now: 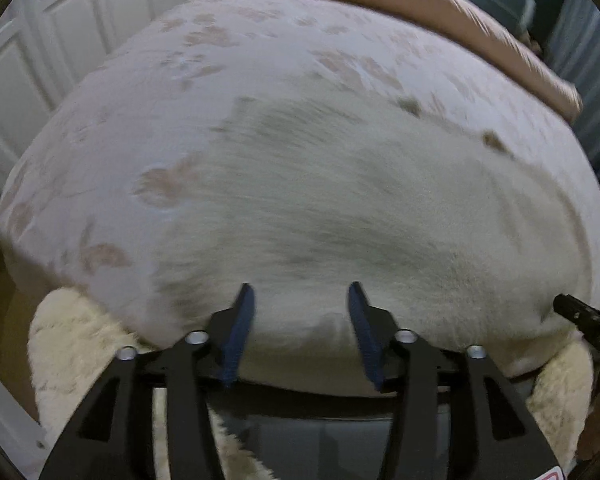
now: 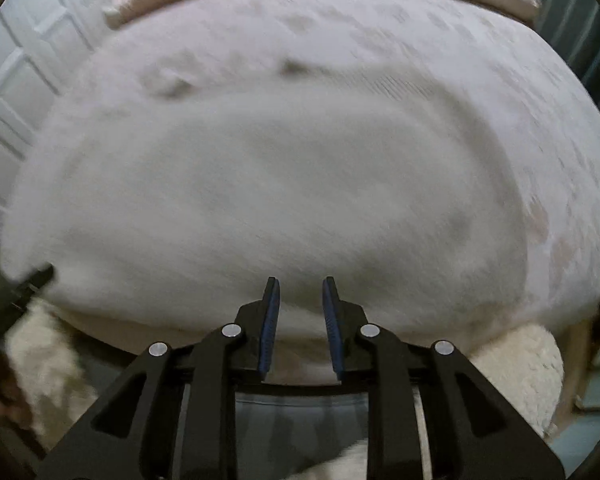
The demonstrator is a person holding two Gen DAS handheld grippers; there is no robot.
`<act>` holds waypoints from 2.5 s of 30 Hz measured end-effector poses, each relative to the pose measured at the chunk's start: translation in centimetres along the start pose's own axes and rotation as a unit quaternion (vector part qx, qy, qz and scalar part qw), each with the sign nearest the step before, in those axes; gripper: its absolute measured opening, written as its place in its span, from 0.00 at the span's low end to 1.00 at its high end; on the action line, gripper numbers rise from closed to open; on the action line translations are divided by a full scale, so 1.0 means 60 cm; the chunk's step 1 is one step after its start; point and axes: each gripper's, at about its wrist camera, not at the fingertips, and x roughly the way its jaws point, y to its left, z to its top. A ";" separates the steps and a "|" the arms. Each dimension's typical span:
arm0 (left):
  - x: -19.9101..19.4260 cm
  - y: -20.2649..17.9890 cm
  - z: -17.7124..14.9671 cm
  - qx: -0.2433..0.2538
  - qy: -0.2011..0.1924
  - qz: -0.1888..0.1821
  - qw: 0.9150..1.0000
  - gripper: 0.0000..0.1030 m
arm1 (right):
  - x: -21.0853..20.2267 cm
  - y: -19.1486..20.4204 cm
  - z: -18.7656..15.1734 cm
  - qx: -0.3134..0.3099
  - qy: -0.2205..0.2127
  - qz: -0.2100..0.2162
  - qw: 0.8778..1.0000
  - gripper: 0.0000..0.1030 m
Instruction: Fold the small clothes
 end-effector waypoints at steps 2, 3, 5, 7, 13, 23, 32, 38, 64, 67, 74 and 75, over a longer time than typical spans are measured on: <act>-0.013 0.030 0.000 -0.030 -0.015 0.008 0.999 0.58 | -0.004 0.029 0.018 -0.011 0.001 0.037 0.999 0.21; -0.017 0.048 0.002 -0.049 -0.023 0.006 0.999 0.62 | -0.001 0.043 0.022 -0.015 0.002 0.044 0.999 0.21; -0.016 0.080 0.005 -0.085 -0.022 0.008 0.996 0.67 | 0.022 0.072 0.034 -0.030 0.011 0.049 0.998 0.21; -0.010 0.108 0.005 -0.121 -0.016 -0.003 0.992 0.67 | 0.058 0.093 0.036 -0.048 0.032 0.044 0.997 0.21; 0.041 0.148 -0.004 -0.197 0.024 -0.056 0.978 0.68 | 0.104 0.128 0.021 -0.069 0.055 0.017 0.996 0.22; 0.052 0.087 0.033 -0.136 0.019 -0.107 0.985 0.18 | 0.075 0.098 0.013 -0.032 0.035 0.059 0.997 0.32; -0.126 -0.110 0.097 0.027 -0.095 -0.162 0.982 0.08 | -0.013 -0.021 -0.061 0.034 -0.001 0.080 0.996 0.35; -0.149 -0.321 0.112 0.137 -0.098 -0.232 0.958 0.07 | -0.058 -0.134 -0.101 0.093 -0.032 0.048 0.994 0.35; 0.022 -0.266 -0.071 0.151 0.038 -0.081 0.984 0.63 | 0.019 -0.157 0.028 0.152 0.012 0.180 0.972 0.71; 0.040 -0.248 -0.066 0.147 0.034 -0.059 0.987 0.63 | 0.049 -0.119 0.048 0.134 0.040 0.174 0.975 0.45; 0.016 -0.227 -0.044 0.110 0.022 -0.085 0.990 0.65 | -0.158 -0.127 0.078 0.098 -0.137 0.267 0.949 0.17; 0.005 -0.231 -0.046 0.113 0.016 -0.095 0.989 0.65 | -0.185 -0.146 0.069 0.098 -0.164 0.261 0.946 0.17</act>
